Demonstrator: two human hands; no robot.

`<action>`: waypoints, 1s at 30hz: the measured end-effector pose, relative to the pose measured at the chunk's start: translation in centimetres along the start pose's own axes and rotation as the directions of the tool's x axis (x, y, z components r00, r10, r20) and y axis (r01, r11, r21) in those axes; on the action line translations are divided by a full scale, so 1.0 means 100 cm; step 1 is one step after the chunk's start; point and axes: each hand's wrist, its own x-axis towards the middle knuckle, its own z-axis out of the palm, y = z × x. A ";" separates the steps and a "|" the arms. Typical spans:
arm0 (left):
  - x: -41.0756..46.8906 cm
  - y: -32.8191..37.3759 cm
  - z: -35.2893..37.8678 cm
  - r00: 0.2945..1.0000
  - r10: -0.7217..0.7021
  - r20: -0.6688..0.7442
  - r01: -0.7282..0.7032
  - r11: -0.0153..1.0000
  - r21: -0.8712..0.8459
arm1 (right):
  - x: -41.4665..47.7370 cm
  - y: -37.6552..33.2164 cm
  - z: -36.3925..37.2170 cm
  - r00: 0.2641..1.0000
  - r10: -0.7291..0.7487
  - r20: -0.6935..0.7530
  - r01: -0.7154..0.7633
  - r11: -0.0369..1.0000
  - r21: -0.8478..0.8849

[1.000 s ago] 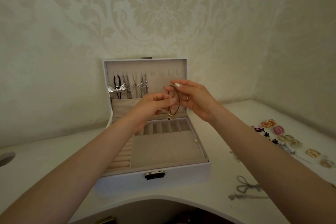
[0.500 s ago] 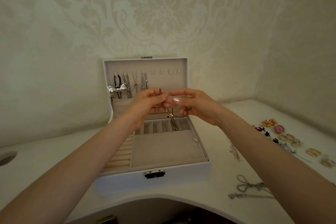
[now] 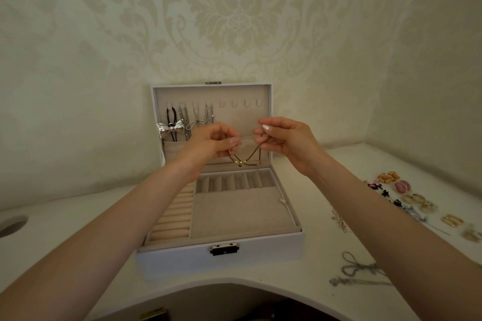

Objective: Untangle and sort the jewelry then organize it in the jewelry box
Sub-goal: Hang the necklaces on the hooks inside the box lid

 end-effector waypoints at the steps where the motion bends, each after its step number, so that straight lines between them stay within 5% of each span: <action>1: 0.001 0.003 0.001 0.999 0.001 0.046 -0.004 0.998 0.056 | 0.000 -0.002 0.002 1.000 -0.015 0.007 0.015 0.999 0.035; 8: 0.006 0.022 0.012 0.986 -0.004 0.167 -0.046 0.955 0.294 | 0.004 -0.014 0.024 0.992 -0.091 0.087 0.074 0.980 0.185; 16: 0.008 0.023 0.018 0.982 -0.028 0.185 -0.027 0.958 0.286 | 0.005 -0.021 0.035 0.976 -0.146 0.161 0.109 0.970 0.216; 24: 0.005 0.030 0.008 0.940 -0.021 0.342 -0.034 0.987 0.154 | 0.004 -0.016 0.030 0.964 -0.078 0.254 0.118 0.982 -0.147; 30: 0.004 0.032 -0.003 0.925 -0.058 0.376 -0.021 0.979 0.203 | -0.002 -0.006 0.028 0.981 -0.031 0.192 0.104 0.916 -0.387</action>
